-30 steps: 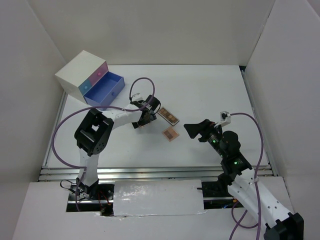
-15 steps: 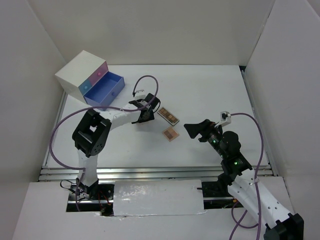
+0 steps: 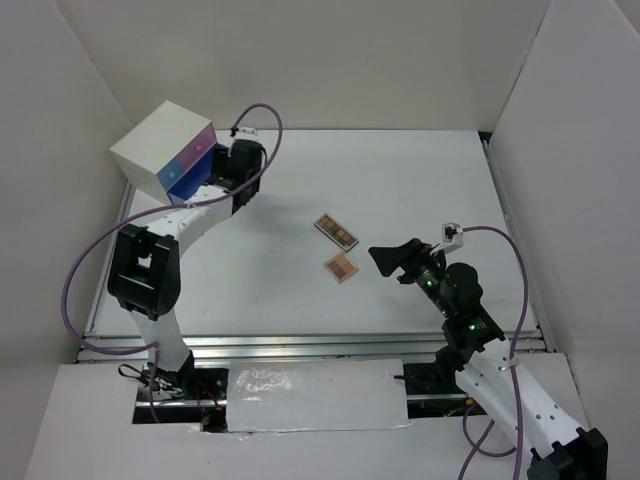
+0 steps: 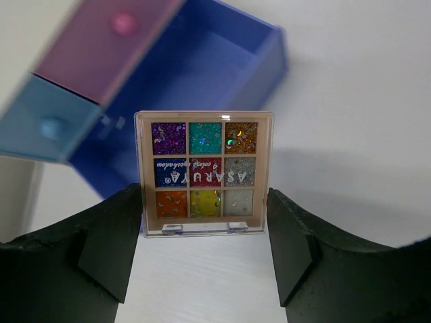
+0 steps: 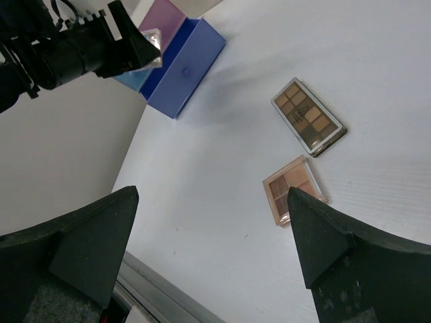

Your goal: Organize the makeup

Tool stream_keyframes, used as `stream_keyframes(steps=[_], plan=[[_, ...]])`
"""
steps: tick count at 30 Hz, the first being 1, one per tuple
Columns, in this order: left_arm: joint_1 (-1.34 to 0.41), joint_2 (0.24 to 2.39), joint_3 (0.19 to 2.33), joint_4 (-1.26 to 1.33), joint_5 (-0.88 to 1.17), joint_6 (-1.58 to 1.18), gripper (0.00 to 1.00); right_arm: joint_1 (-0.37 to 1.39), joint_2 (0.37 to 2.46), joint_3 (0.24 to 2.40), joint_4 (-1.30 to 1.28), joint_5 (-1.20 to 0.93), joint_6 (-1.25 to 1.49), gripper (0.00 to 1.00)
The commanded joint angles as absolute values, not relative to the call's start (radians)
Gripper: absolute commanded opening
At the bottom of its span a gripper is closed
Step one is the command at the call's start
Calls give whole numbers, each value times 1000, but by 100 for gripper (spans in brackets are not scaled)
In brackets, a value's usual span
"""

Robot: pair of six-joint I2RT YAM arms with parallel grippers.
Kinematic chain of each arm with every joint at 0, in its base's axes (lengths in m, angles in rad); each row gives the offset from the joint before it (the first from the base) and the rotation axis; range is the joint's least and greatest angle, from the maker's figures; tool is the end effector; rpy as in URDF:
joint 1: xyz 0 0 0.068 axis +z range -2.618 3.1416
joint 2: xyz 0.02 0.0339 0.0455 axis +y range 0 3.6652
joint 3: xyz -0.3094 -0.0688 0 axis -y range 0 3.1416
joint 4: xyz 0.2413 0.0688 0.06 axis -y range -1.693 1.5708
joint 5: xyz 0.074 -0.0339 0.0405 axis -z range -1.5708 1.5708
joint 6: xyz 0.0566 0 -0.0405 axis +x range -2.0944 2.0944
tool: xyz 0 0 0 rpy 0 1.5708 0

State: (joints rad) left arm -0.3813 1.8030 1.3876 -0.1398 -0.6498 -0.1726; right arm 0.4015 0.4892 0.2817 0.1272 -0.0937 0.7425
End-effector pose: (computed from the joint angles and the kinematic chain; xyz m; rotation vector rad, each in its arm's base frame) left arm 0.4187 -0.1310 0.3094 -0.1634 2.0138 0.3413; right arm 0.1133 0.0538 0.2574 0.2207 1.7245 0.9361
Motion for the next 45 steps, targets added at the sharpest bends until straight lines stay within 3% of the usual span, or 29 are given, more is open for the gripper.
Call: stream_keyframes(steps=[1, 10, 14, 32, 41, 45], plan=[[-295, 1831, 1468, 37, -643, 95, 31, 408, 482, 290, 167, -89, 735, 100], [-201, 1962, 1543, 91, -615, 222, 42, 408, 509, 287, 192, -124, 745, 100], [-183, 1976, 1531, 92, -598, 216, 60, 408, 514, 287, 196, -132, 747, 100], [-94, 2054, 1638, -118, -350, 126, 99, 407, 538, 287, 202, -124, 744, 100], [-130, 1934, 1689, -155, -322, 14, 99, 408, 528, 290, 195, -124, 742, 100], [-286, 1953, 1817, -325, -417, -192, 99, 408, 499, 296, 169, -92, 739, 100]])
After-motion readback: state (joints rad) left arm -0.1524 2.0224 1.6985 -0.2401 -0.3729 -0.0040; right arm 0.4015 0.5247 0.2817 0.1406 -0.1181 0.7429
